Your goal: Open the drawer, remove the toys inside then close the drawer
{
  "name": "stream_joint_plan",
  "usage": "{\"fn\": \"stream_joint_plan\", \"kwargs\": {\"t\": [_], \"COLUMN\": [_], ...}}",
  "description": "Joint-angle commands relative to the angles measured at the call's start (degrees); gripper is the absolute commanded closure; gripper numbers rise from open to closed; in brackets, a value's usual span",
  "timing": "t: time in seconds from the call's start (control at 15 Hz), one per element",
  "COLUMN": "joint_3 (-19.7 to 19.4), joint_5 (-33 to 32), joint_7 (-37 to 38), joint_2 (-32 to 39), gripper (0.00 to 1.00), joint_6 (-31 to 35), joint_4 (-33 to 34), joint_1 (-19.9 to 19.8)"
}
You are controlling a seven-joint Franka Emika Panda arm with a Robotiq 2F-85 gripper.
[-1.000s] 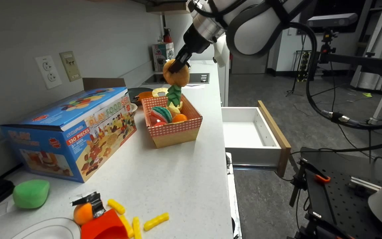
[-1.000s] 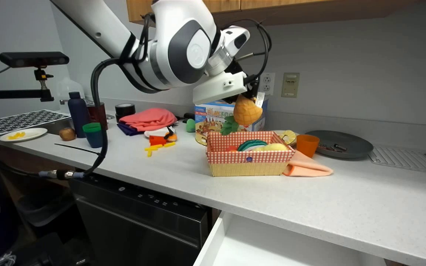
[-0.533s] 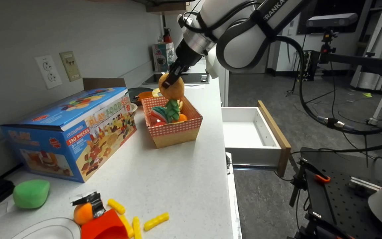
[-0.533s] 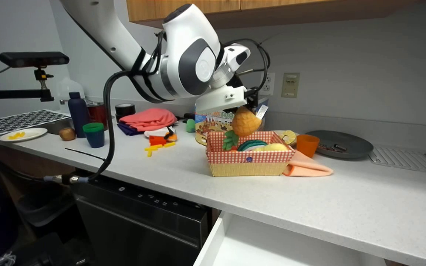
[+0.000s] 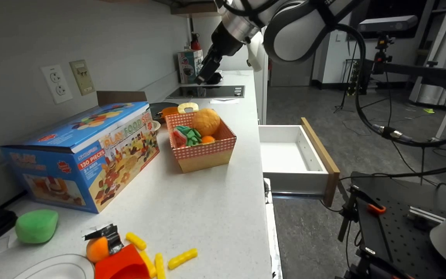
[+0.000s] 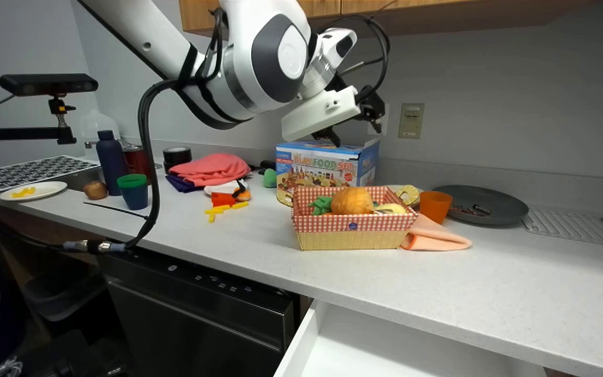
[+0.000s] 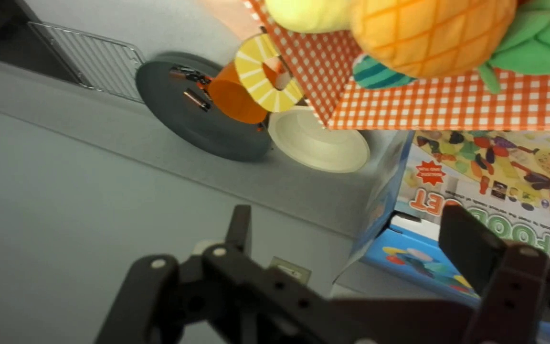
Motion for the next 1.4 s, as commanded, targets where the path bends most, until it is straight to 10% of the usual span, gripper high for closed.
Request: {"fn": "stream_joint_plan", "kwargs": {"t": [0.0,0.27,0.53,1.33], "joint_3": [-3.3,-4.3,-4.4,-3.4], "joint_5": [-12.6,-20.2,-11.4,-11.3], "joint_7": [4.9,10.0,5.9,9.7], "joint_2": [-7.0,-10.2,-11.0,-9.1], "gripper": [0.0,0.0,0.0,0.0], "joint_6": [-5.6,-10.8,-15.3,-19.1], "joint_4": [-3.2,-7.6,-15.7,-18.1], "joint_1": [-2.2,-5.5,-5.4,-7.0]}}
